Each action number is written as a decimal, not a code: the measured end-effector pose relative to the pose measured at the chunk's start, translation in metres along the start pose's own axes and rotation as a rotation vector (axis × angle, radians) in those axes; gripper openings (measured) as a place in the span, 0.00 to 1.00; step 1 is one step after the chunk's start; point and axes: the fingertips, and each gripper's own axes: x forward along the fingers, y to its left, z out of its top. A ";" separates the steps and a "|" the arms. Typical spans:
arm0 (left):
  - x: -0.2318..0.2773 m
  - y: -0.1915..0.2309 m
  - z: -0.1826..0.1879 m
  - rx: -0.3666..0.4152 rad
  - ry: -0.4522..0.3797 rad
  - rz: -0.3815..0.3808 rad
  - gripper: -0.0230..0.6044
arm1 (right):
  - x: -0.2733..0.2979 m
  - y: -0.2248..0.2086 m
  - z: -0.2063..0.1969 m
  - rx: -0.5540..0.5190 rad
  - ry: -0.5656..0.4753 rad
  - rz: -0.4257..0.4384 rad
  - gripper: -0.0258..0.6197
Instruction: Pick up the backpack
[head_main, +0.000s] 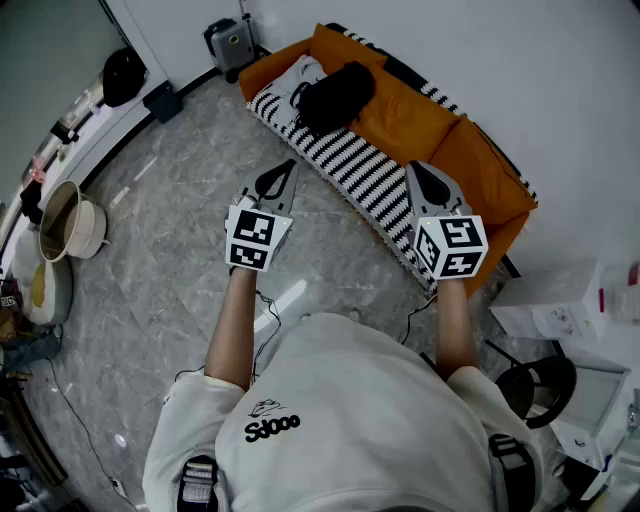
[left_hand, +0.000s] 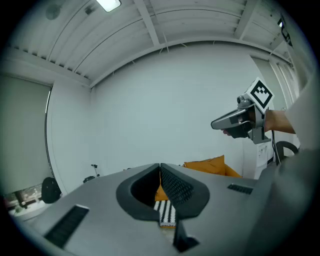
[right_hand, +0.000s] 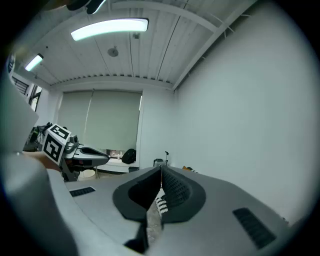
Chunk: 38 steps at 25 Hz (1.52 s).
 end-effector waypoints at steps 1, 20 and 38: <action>0.001 0.001 0.000 -0.001 0.001 0.000 0.07 | 0.001 0.000 0.000 0.000 0.001 -0.001 0.09; 0.016 -0.012 -0.005 -0.010 0.029 0.006 0.07 | 0.007 -0.018 -0.016 0.019 0.051 0.040 0.10; 0.061 -0.086 0.008 -0.021 0.066 0.101 0.07 | -0.011 -0.099 -0.036 0.012 -0.020 0.206 0.09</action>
